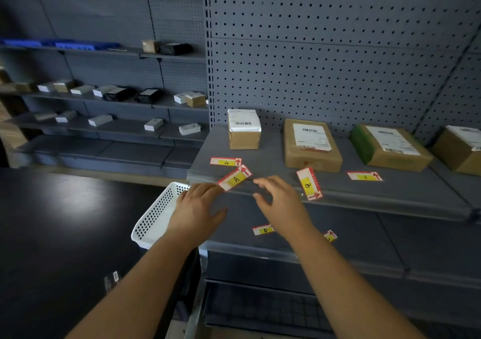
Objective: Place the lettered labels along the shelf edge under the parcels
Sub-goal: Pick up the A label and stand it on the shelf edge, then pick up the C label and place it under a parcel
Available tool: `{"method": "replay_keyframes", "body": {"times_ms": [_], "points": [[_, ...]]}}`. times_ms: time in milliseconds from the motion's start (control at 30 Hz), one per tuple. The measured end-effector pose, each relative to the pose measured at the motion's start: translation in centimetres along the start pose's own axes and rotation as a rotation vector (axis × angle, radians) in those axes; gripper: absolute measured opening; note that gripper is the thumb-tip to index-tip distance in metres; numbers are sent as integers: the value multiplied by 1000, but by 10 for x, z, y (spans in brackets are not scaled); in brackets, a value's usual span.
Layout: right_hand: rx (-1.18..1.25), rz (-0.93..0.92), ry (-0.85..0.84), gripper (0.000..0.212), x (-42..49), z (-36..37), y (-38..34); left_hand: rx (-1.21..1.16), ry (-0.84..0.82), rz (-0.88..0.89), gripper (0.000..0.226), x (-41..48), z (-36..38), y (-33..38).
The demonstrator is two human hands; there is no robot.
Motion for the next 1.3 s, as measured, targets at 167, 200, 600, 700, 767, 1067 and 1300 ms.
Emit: {"method": "replay_keyframes", "body": {"times_ms": [167,200,600,700,767,1067,1300], "points": [[-78,23,-59,40,-70,-6,2,2,-35,58,50,-41,-14,29],[-78,30,-68,43,-85,-9,0,-3,-45,79,53,-51,-16,36],[-92,136,-38,49,-236,-56,-33,-115,-126,170,52,-168,-28,97],[-113,166,-29,51,-258,-74,-32,-143,-129,198,53,-178,-30,120],[-140,177,-24,51,-271,-83,-29,-160,-131,207,52,-184,-26,136],[-146,204,-59,51,-289,-98,34,-180,-201,226,50,-179,25,184],[-130,236,-115,55,-284,-114,134,-194,-259,220,44,-145,109,235]]}}
Point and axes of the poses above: each hand's wrist, its own x-axis towards the middle knuckle, its own z-axis out of the palm, y = z × x, the point moved 6 cm from there along x, towards the middle knuckle, and after that the axes turned 8 degrees about -x, right-handed, at the moved point
